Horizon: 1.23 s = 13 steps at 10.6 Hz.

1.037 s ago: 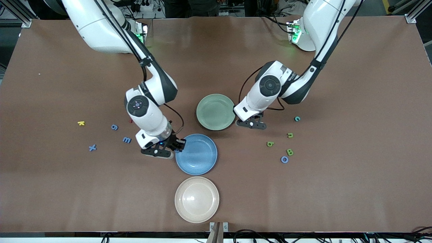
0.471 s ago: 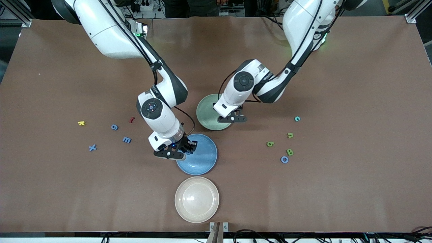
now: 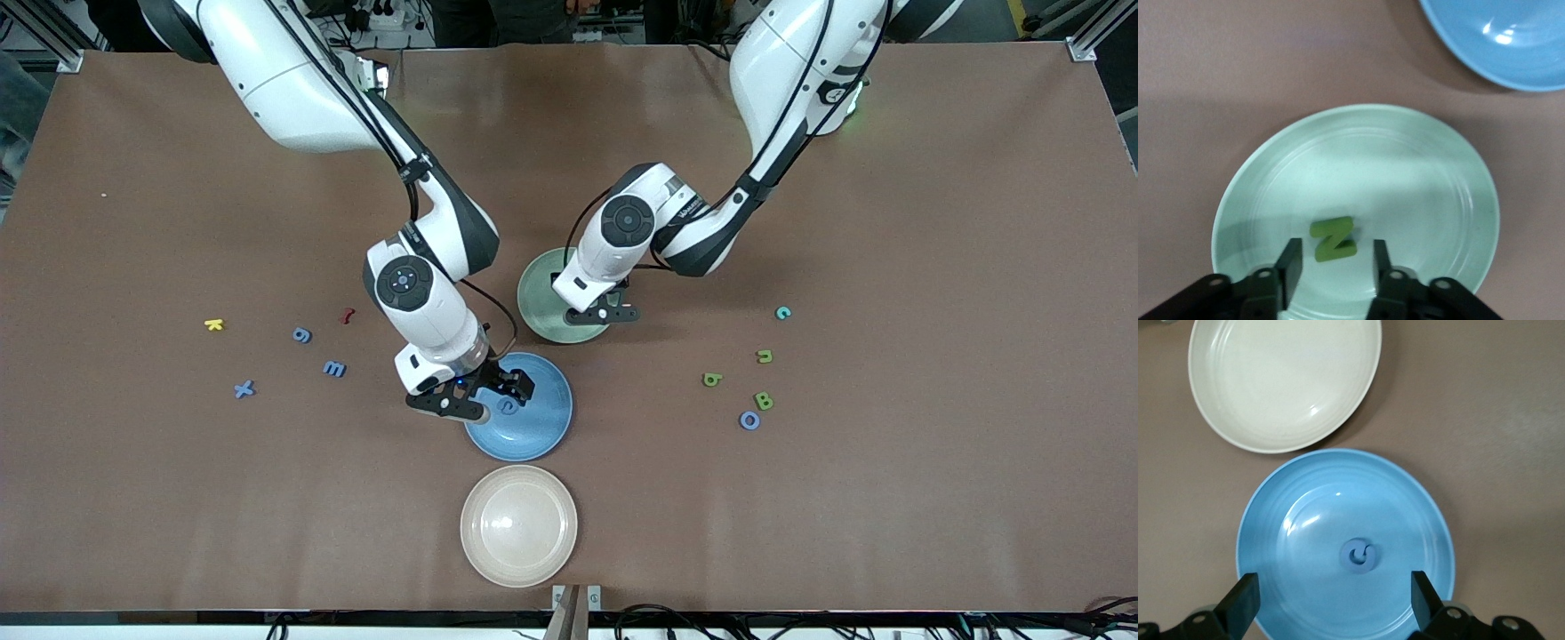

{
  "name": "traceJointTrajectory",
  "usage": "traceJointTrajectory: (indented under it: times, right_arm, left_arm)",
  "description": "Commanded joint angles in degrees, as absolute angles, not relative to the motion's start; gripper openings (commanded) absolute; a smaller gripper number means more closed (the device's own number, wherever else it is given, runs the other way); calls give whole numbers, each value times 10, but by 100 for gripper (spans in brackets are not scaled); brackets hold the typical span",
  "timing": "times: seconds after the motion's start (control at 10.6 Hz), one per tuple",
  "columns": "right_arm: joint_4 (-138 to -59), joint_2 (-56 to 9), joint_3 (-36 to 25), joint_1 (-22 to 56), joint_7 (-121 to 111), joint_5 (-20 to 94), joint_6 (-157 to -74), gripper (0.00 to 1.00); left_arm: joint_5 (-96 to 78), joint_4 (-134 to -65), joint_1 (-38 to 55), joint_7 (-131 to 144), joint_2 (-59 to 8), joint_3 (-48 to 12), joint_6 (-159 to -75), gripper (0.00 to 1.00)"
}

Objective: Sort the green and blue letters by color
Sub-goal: 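Place the C on the blue plate and the N on the green plate, then grasp the blue E with the right gripper while the left gripper reaches u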

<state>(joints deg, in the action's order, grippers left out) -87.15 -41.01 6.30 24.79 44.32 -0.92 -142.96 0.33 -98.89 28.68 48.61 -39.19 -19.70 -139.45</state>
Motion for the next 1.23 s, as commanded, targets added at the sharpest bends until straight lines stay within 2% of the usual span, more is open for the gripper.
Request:
traceJointTrajectory:
  times: [0.0,0.28,0.57,0.75,0.94,1.13]
  right_arm:
    - [-902,-374,65,195,452,-18,-1372,100]
    - [-931,-321,64,135,430,-22,-1284,100]
    - [-996,-273,64,51,281,-22,-1283,100]
    - [-1006,-272,60,38,260,-22,-1285,100]
    - [-1062,-261,60,18,259,-24,-1330,100]
    - [-1160,-248,60,11,259,-24,-1451,100]
  left_arm:
    - [11,-960,287,500,-391,-191,-1391,100]
    - [53,-957,269,484,-365,-175,-1379,100]
    - [98,-961,207,318,-342,-174,-1336,100]
    - [98,-977,157,190,-340,-175,-1331,100]
    - [99,-995,126,121,-341,-174,-1331,100]
    - [114,-1026,94,97,-330,-174,-1331,100]
